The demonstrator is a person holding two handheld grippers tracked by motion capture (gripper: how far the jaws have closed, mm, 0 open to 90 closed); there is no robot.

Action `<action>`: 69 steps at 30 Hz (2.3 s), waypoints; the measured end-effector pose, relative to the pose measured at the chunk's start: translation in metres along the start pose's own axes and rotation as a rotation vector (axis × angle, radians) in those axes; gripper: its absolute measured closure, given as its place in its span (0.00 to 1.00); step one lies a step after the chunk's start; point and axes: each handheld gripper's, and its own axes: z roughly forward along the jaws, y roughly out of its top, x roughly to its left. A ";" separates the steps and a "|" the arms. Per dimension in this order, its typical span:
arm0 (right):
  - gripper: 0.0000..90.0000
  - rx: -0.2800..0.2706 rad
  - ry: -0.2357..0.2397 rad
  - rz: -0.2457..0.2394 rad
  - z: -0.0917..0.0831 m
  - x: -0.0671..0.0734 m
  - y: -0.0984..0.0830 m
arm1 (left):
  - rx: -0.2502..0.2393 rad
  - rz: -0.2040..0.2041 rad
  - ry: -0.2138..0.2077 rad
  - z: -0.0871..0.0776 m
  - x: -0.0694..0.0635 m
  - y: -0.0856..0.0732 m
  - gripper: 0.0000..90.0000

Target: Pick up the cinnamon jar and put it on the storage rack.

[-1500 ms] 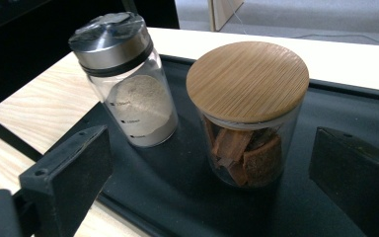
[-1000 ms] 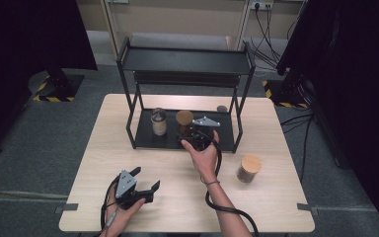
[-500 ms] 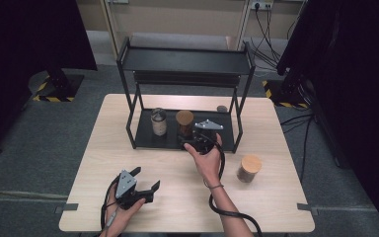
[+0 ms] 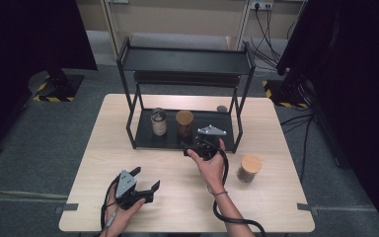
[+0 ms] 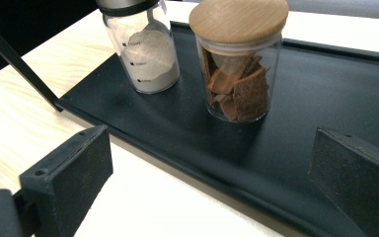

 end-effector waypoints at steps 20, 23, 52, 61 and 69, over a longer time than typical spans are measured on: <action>0.04 0.007 0.012 0.004 -0.016 -0.003 -0.021 | 0.001 0.002 0.002 0.000 0.000 0.000 0.11; 0.04 0.009 0.011 -0.001 -0.019 -0.003 -0.024 | 0.001 0.003 0.003 0.000 -0.001 0.000 0.11; 0.04 0.023 0.013 -0.025 -0.048 -0.005 -0.061 | 0.001 0.009 0.006 0.000 -0.001 0.000 0.11; 0.04 0.029 0.018 -0.030 -0.057 -0.005 -0.070 | 0.001 0.010 0.007 0.000 -0.001 0.000 0.11; 0.04 0.035 0.022 -0.034 -0.064 -0.006 -0.079 | 0.001 0.011 0.007 0.000 -0.001 0.000 0.11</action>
